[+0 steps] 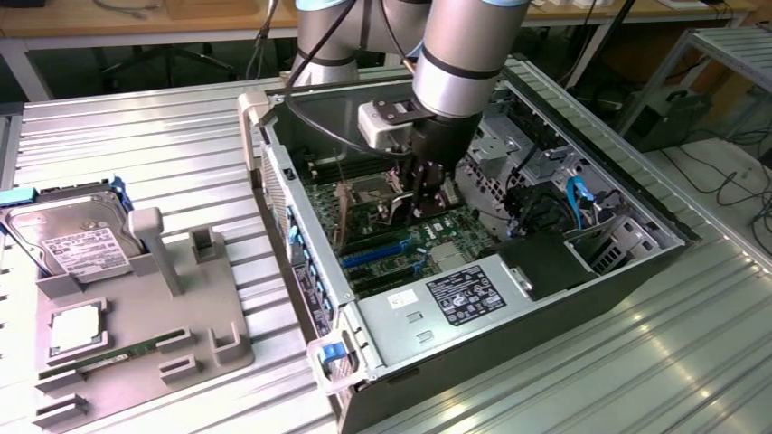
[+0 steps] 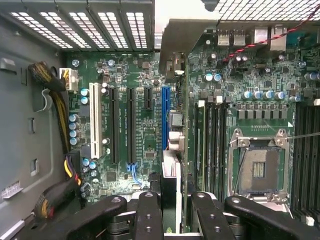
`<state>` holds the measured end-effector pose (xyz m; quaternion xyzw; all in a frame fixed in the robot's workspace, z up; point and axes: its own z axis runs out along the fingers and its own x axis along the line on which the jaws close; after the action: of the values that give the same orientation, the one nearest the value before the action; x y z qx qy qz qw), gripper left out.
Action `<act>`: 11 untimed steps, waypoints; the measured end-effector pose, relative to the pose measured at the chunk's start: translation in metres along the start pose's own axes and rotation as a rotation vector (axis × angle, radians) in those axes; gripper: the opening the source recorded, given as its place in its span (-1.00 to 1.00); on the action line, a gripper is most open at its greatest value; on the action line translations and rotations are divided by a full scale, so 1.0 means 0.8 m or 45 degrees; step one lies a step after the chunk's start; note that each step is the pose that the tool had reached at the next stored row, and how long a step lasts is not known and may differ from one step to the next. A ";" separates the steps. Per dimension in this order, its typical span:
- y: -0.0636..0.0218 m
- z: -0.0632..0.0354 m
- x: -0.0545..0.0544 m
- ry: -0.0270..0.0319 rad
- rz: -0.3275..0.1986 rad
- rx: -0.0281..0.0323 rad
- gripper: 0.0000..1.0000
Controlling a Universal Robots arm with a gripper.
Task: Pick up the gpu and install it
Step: 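Insert the gpu into the slot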
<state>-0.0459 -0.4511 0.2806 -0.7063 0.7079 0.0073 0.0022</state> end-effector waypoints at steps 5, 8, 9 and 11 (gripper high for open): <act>0.000 0.002 0.000 -0.0021 0.001 -0.0069 -0.44; 0.000 0.002 0.000 -0.0023 0.001 -0.0069 -0.44; 0.000 0.002 0.000 -0.0024 0.001 -0.0078 -0.44; 0.000 0.003 0.000 -0.0024 0.001 -0.0106 -0.44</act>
<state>-0.0461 -0.4512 0.2784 -0.7061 0.7080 0.0110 -0.0001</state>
